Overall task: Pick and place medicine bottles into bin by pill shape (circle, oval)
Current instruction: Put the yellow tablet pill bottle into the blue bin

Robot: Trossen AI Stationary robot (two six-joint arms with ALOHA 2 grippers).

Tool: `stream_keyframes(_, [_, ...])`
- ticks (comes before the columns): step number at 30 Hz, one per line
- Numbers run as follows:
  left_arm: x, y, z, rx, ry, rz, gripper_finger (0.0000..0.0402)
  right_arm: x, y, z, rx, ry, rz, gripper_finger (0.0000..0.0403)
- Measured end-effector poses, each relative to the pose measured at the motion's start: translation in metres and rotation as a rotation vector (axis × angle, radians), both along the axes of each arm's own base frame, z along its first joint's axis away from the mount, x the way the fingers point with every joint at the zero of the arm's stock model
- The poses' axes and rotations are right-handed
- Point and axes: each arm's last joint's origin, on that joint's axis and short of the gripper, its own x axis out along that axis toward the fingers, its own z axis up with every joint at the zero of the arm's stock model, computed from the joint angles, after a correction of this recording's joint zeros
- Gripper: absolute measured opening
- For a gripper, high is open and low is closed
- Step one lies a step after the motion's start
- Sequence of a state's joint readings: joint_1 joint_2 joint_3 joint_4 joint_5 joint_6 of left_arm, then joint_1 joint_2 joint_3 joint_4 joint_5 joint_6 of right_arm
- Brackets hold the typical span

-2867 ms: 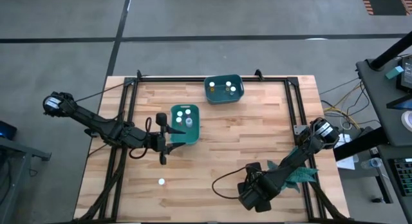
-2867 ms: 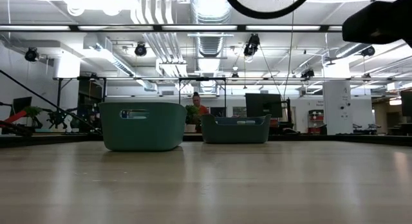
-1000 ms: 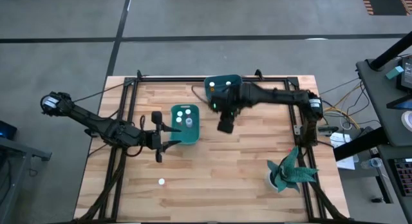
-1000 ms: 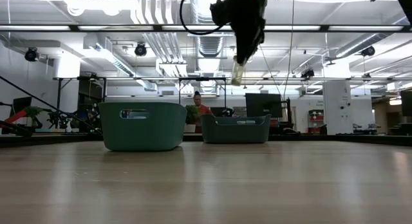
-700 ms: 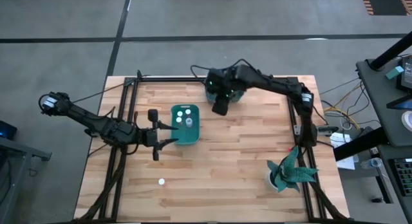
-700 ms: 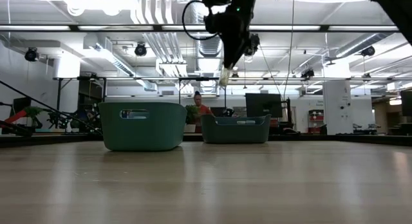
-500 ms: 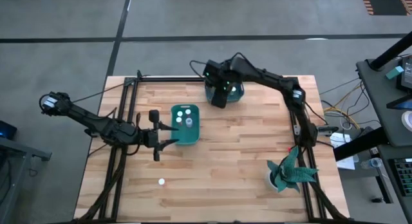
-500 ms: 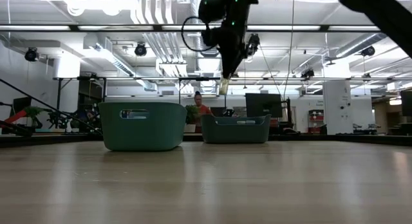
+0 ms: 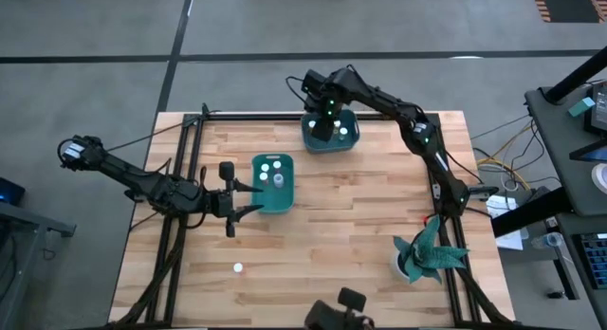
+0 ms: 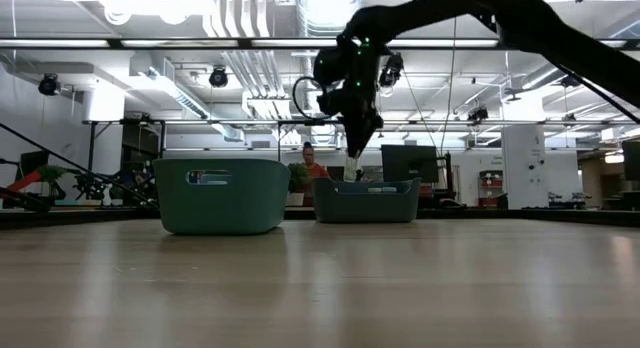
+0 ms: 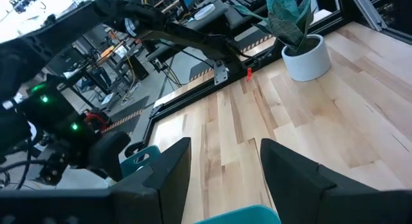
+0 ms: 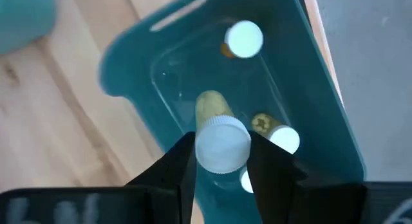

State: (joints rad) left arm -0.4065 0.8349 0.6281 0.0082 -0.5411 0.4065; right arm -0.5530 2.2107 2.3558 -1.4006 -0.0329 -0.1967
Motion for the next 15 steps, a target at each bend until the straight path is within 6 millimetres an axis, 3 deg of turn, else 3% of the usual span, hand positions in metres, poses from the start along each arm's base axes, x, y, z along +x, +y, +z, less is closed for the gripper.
stream_keyframes(15, [0.000,0.000,0.000,0.001,0.002,0.001,0.0171,-0.005,-0.035,-0.028,0.001,0.007,-0.051,0.0111])
